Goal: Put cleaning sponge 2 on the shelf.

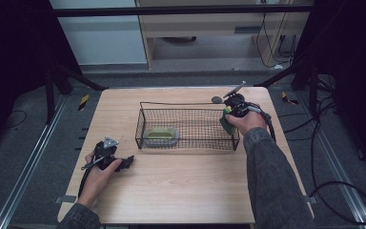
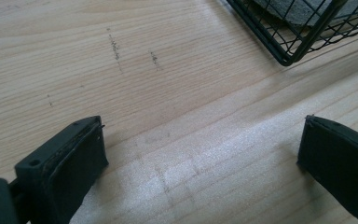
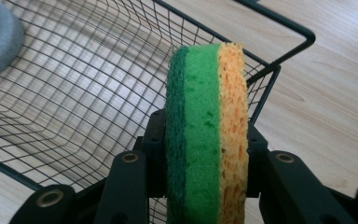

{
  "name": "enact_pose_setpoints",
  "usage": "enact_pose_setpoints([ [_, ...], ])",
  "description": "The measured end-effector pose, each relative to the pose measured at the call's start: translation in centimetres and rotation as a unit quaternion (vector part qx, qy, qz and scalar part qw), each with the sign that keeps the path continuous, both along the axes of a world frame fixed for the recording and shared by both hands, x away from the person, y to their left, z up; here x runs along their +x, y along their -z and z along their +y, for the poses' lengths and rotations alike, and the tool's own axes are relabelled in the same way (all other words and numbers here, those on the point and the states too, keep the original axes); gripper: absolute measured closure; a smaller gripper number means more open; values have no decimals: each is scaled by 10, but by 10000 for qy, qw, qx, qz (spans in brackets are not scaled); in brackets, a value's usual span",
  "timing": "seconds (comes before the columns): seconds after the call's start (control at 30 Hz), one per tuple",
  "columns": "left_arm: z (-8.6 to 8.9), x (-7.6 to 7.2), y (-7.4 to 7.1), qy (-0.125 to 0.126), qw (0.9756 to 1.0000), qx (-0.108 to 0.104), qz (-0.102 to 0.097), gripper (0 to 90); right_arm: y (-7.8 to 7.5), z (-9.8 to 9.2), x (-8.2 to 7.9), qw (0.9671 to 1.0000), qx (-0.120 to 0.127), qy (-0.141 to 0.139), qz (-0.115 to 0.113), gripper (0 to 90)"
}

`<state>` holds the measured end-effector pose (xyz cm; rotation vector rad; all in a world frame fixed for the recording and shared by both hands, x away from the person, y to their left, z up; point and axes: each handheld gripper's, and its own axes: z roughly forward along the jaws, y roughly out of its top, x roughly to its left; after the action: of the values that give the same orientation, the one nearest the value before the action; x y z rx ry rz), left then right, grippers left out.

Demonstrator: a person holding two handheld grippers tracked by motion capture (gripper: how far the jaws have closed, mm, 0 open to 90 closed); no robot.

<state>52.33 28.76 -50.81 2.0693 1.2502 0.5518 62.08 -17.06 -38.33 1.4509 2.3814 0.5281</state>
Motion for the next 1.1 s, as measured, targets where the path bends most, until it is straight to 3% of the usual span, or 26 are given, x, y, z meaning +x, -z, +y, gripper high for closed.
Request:
enact_pose_setpoints([
  [0.63,0,0,0,-3,10000,-7,0,0,17,4,7,9999,-19,73,102,638],
  [1.1,0,0,0,-1,10000,-3,0,0,20,8,10,9998,-100,158,102,629],
])
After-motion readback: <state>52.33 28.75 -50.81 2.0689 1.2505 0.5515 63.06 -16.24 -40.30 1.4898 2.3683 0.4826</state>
